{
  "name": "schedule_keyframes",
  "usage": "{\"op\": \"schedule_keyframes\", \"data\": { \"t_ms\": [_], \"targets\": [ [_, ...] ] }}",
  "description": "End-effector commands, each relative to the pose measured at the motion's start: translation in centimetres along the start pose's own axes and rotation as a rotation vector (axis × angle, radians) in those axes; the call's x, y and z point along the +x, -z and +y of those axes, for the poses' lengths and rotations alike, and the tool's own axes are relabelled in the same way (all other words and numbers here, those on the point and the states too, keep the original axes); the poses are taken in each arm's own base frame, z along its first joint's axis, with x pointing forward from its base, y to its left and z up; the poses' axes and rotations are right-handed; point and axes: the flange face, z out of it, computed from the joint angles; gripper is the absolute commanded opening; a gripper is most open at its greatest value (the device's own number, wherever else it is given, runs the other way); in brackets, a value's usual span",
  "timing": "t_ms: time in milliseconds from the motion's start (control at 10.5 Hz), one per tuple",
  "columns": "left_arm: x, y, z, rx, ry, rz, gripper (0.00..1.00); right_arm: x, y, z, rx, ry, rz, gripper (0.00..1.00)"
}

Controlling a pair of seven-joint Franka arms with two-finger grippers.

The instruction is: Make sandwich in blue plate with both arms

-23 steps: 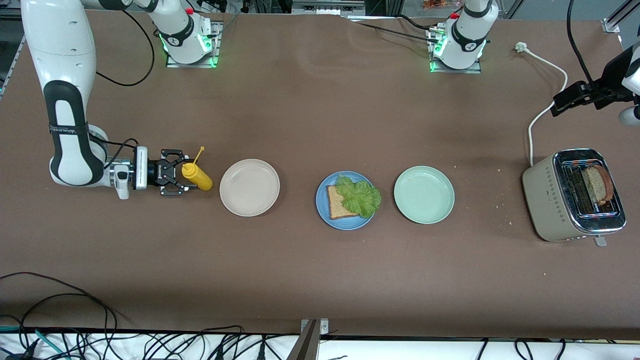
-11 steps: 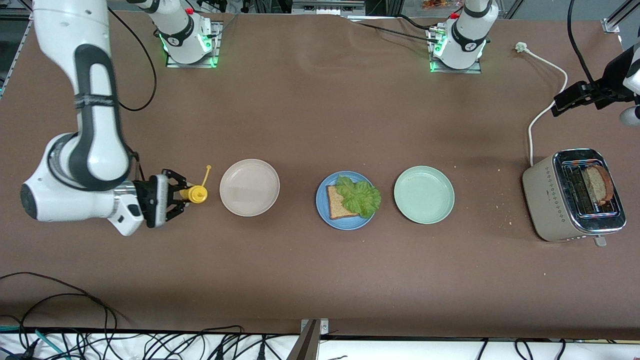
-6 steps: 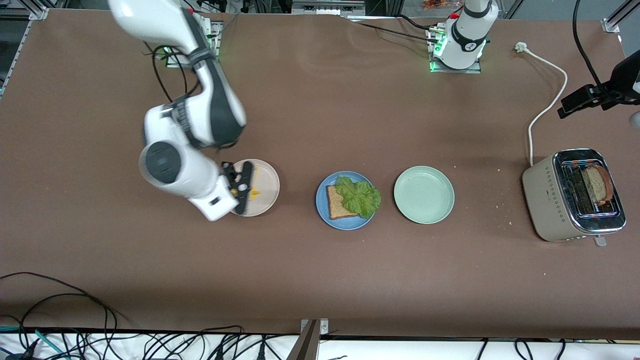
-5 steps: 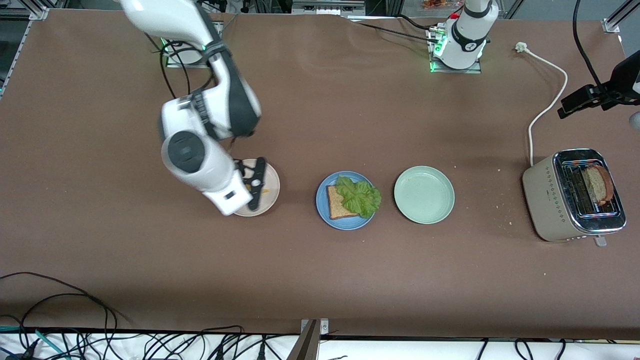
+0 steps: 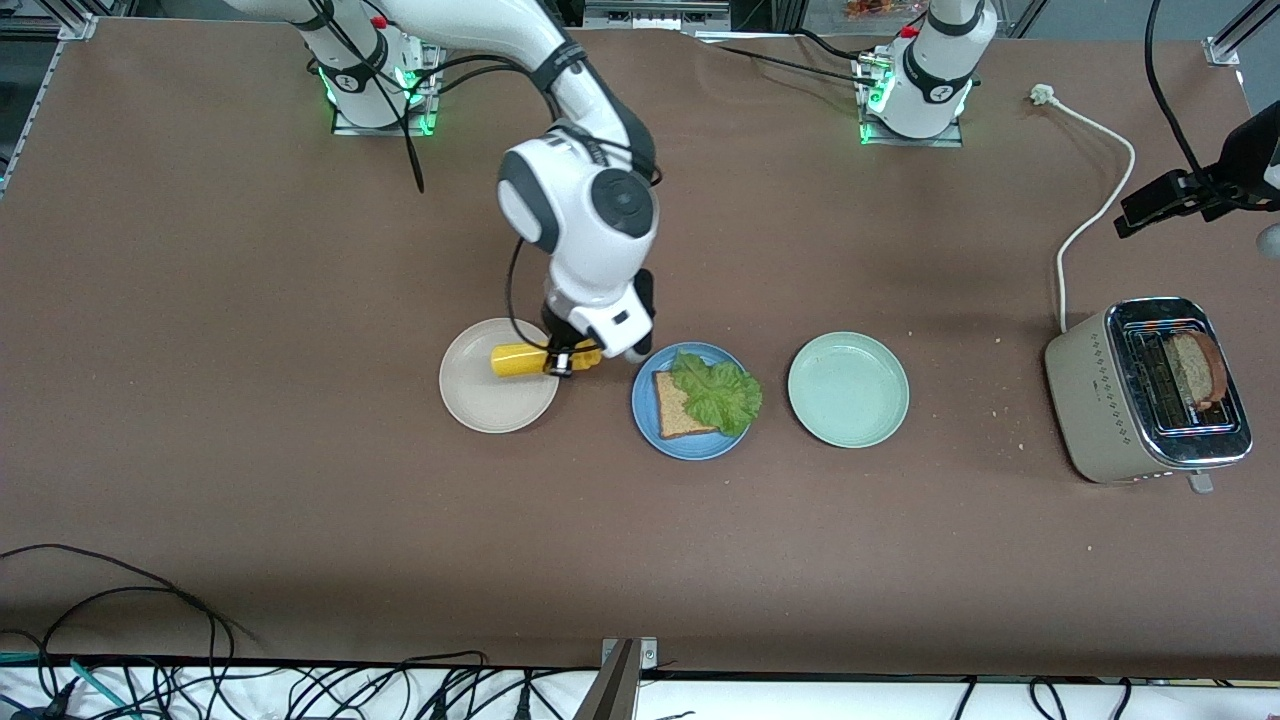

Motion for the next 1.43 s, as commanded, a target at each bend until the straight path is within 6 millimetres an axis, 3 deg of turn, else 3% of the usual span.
{"op": "schedule_keyframes", "data": {
  "t_ms": [0,190,665,855,1140,1330],
  "targets": [
    [0.0,0.6,-0.1,-0.020,-0.002,-0.005,1.00,3.8,-1.2,-2.3,-0.107,0.040,-0.088,0.37],
    [0.0,0.6,0.0,-0.020,-0.004,-0.005,1.00,5.9,-1.4,-4.2,-0.179,0.046,-0.134,0.37],
    [0.4,0.1,0.0,-0.018,-0.002,-0.014,1.00,6.8,-1.1,-5.5,-0.262,0.103,-0.227,0.35],
    [0.4,0.4,0.0,-0.018,-0.003,-0.007,1.00,6.5,-1.0,-5.6,-0.257,0.100,-0.252,0.33],
    [1.3,-0.9,0.2,0.003,-0.002,-0.028,1.00,6.4,-0.7,-6.1,-0.282,0.116,-0.310,0.30],
    [1.4,-0.9,0.1,0.003,-0.003,-0.029,1.00,5.4,0.0,-4.9,-0.275,0.096,-0.295,0.30]
  ]
}}
